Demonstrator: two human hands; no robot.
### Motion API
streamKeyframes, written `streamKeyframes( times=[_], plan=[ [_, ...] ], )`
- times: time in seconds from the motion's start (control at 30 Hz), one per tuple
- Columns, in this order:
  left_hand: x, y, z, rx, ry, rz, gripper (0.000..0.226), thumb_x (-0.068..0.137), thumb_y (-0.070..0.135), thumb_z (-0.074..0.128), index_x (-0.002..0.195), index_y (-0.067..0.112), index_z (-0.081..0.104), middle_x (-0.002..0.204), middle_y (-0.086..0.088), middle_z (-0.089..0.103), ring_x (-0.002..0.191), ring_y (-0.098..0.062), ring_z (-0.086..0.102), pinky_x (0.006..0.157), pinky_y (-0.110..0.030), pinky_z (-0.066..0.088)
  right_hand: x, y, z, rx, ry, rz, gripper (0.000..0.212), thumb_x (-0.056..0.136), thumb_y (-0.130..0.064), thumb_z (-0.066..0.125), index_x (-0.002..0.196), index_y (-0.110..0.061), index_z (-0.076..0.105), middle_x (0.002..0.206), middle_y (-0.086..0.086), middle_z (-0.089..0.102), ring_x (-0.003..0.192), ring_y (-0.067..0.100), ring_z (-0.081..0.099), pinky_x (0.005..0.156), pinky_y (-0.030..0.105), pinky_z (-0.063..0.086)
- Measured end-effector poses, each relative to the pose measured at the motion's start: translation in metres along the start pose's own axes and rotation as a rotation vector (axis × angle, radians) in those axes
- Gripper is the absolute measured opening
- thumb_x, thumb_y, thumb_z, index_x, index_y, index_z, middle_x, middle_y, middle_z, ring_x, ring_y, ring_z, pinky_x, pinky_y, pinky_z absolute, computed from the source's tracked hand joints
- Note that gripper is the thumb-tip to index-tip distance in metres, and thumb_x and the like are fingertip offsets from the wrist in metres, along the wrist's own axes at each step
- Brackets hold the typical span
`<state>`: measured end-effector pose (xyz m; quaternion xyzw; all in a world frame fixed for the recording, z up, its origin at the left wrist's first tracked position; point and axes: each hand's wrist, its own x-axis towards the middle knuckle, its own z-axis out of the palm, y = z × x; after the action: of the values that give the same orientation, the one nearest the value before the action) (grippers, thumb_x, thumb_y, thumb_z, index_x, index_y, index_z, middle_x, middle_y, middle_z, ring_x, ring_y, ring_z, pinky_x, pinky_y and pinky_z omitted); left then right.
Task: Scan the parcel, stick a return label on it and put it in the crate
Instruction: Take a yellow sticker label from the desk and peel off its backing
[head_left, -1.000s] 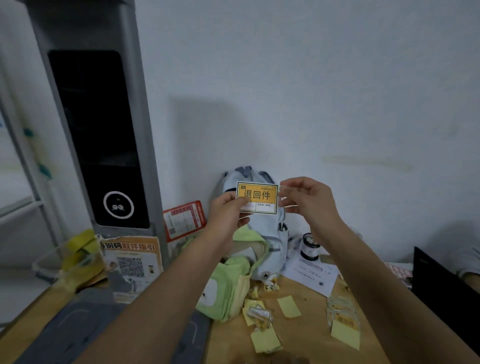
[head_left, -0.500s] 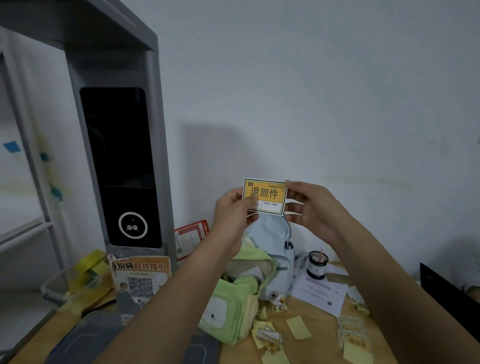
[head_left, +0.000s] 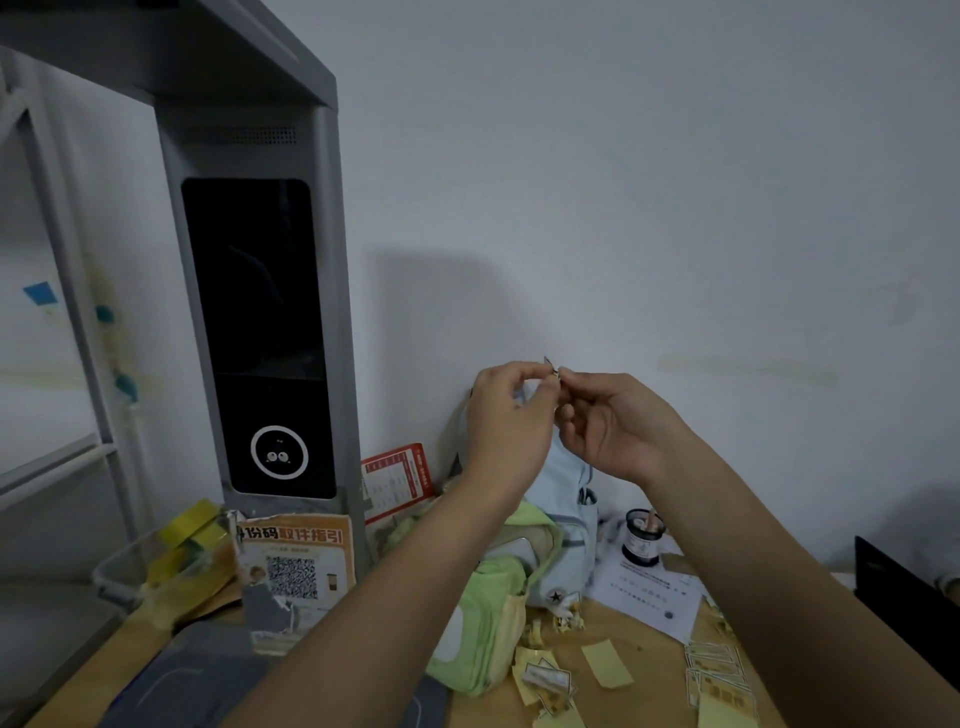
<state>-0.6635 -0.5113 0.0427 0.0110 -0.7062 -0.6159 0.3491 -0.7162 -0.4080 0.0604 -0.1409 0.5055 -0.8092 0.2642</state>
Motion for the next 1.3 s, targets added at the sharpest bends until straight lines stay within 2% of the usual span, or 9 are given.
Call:
streamKeyframes(
  times=[0.13, 0.3, 0.47, 0.7, 0.9, 1.03, 1.1, 1.2, 1.3],
  plan=[
    [0.000, 0.003, -0.003, -0.108, 0.010, 0.005, 0.012, 0.085, 0.009, 0.063, 0.094, 0.008, 0.072, 0.090, -0.007, 0.073, 0.090, -0.021, 0.071, 0.087, -0.037, 0.058, 0.002, 0.006, 0.002, 0.106, 0.018, -0.010, 0.008, 0.087, -0.011, 0.058, 0.084, -0.006, 0.064, 0.064, 0.000, 0.060, 0.042, 0.006, 0.055, 0.046, 0.015, 0.051],
    [-0.004, -0.002, -0.007, -0.192, 0.041, -0.060, 0.009, 0.081, 0.002, 0.068, 0.087, 0.004, 0.074, 0.087, -0.015, 0.075, 0.081, -0.020, 0.071, 0.081, -0.033, 0.058, -0.001, 0.010, 0.001, 0.125, 0.041, 0.016, 0.014, 0.084, -0.010, 0.063, 0.072, -0.006, 0.068, 0.055, -0.001, 0.058, 0.042, 0.006, 0.057, 0.044, 0.016, 0.052],
    [-0.009, -0.001, -0.007, -0.251, 0.000, -0.089, 0.007, 0.080, 0.006, 0.070, 0.081, 0.011, 0.075, 0.079, -0.007, 0.074, 0.068, -0.007, 0.068, 0.068, -0.017, 0.055, -0.005, 0.011, -0.004, 0.062, 0.021, 0.015, 0.013, 0.086, -0.015, 0.063, 0.074, -0.010, 0.063, 0.052, -0.003, 0.057, 0.041, 0.005, 0.055, 0.042, 0.016, 0.050],
    [-0.008, -0.001, -0.008, -0.254, -0.022, -0.146, 0.008, 0.081, 0.006, 0.068, 0.083, 0.005, 0.076, 0.092, -0.026, 0.073, 0.083, -0.025, 0.067, 0.085, -0.038, 0.057, -0.007, 0.014, -0.007, -0.045, 0.047, -0.032, 0.017, 0.090, -0.015, 0.060, 0.074, -0.011, 0.062, 0.051, -0.004, 0.059, 0.040, 0.005, 0.056, 0.041, 0.016, 0.049],
    [-0.009, -0.003, -0.005, -0.227, -0.031, -0.180, 0.019, 0.084, 0.006, 0.061, 0.069, 0.015, 0.069, 0.064, -0.002, 0.064, 0.064, -0.011, 0.058, 0.066, -0.024, 0.051, -0.009, 0.015, -0.007, -0.249, 0.047, -0.182, 0.014, 0.093, -0.012, 0.056, 0.083, -0.009, 0.065, 0.060, -0.002, 0.065, 0.058, 0.011, 0.064, 0.049, 0.021, 0.051],
    [-0.008, -0.006, -0.003, -0.261, -0.026, -0.239, 0.019, 0.084, 0.004, 0.057, 0.071, 0.014, 0.065, 0.047, 0.009, 0.051, 0.052, -0.008, 0.044, 0.056, -0.021, 0.042, -0.010, 0.016, -0.006, -0.374, 0.087, -0.236, 0.023, 0.095, -0.010, 0.051, 0.076, -0.010, 0.066, 0.063, -0.002, 0.066, 0.068, 0.015, 0.063, 0.060, 0.025, 0.050],
    [-0.007, -0.005, -0.003, -0.285, -0.018, -0.263, 0.019, 0.086, 0.004, 0.055, 0.071, 0.013, 0.063, 0.051, 0.006, 0.054, 0.057, -0.013, 0.048, 0.059, -0.023, 0.045, -0.010, 0.015, -0.007, -0.386, 0.095, -0.240, 0.024, 0.095, -0.009, 0.050, 0.076, -0.010, 0.064, 0.068, 0.001, 0.065, 0.069, 0.015, 0.062, 0.061, 0.025, 0.049],
    [-0.003, -0.004, -0.003, -0.338, 0.000, -0.282, 0.019, 0.086, 0.004, 0.054, 0.071, 0.011, 0.062, 0.074, -0.010, 0.062, 0.076, -0.026, 0.058, 0.078, -0.040, 0.054, -0.010, 0.013, -0.013, -0.365, 0.109, -0.239, 0.021, 0.096, -0.009, 0.049, 0.079, -0.009, 0.062, 0.074, 0.005, 0.061, 0.070, 0.017, 0.061, 0.064, 0.027, 0.049],
    [0.002, -0.002, -0.007, -0.383, 0.019, -0.268, 0.023, 0.088, 0.000, 0.051, 0.069, 0.011, 0.060, 0.077, -0.008, 0.063, 0.073, -0.022, 0.063, 0.068, -0.028, 0.058, -0.010, 0.007, -0.022, -0.313, 0.136, -0.228, 0.017, 0.095, -0.009, 0.050, 0.083, -0.010, 0.060, 0.074, 0.003, 0.059, 0.069, 0.017, 0.063, 0.069, 0.030, 0.049]
  ],
)
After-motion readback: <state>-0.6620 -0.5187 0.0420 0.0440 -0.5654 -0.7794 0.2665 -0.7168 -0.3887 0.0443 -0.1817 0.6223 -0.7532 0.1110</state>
